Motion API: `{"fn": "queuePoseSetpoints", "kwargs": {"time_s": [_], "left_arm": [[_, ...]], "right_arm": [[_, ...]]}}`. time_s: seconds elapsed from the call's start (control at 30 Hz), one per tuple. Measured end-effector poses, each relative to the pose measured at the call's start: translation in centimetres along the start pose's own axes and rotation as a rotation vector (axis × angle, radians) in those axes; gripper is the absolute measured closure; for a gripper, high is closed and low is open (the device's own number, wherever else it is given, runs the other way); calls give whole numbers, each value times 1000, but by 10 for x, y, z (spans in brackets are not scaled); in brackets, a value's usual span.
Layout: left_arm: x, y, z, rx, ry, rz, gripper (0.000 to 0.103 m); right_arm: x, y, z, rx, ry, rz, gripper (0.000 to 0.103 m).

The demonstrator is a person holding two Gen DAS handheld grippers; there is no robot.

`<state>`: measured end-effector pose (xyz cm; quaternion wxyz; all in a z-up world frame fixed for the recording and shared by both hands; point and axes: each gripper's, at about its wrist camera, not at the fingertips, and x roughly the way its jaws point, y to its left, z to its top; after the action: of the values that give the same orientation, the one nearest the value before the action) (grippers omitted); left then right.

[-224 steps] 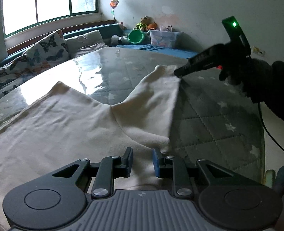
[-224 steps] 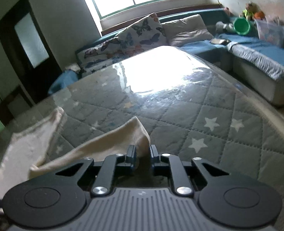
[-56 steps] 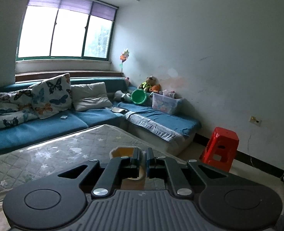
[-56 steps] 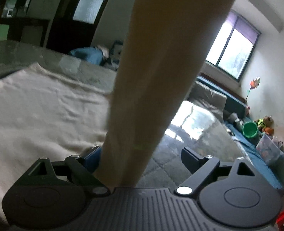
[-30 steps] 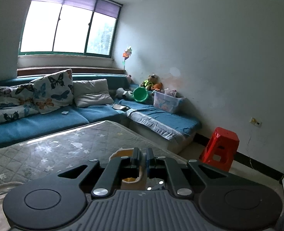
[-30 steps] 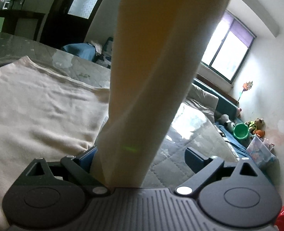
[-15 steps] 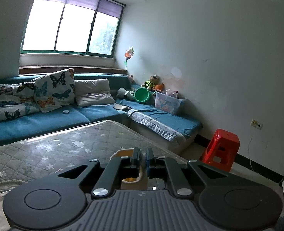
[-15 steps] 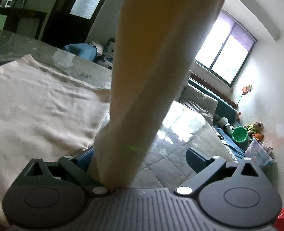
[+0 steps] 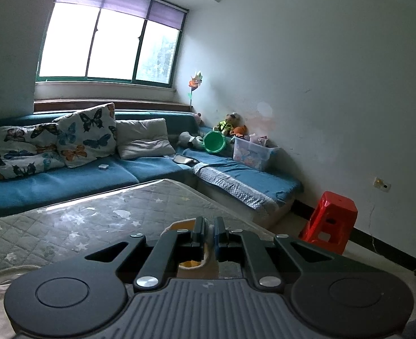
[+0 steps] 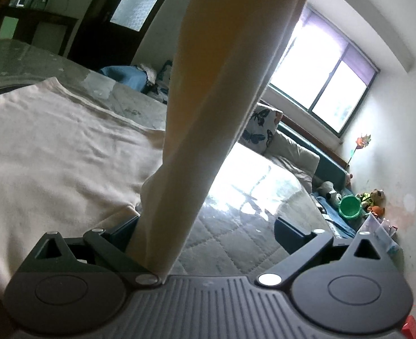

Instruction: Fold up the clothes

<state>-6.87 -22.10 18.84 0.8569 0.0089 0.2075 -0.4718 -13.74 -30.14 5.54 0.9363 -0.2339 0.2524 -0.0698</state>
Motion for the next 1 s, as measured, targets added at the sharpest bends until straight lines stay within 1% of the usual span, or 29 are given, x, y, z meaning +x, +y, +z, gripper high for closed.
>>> {"fn": "queuePoseSetpoints", "kwargs": {"time_s": [0.13, 0.2, 0.3, 0.5, 0.8, 1.0], "left_arm": [[0, 3, -1, -6, -2, 12, 96], [0, 5, 0, -11, -4, 17, 96], [-1, 8, 0, -18, -8, 24, 96], [-4, 10, 0, -20, -15, 32, 96], [-11, 15, -4, -34, -20, 48, 96], [-27, 24, -14, -52, -29, 69, 96]], "right_arm": [[-8, -2, -2, -18, -8, 27, 2], [-19, 1, -5, -32, -12, 34, 2], [-28, -3, -9, -25, -7, 61, 1], [-41, -9, -20, -43, -6, 87, 1], [-54, -13, -24, -58, -16, 109, 1], [-53, -16, -25, -58, -6, 103, 1]]}}
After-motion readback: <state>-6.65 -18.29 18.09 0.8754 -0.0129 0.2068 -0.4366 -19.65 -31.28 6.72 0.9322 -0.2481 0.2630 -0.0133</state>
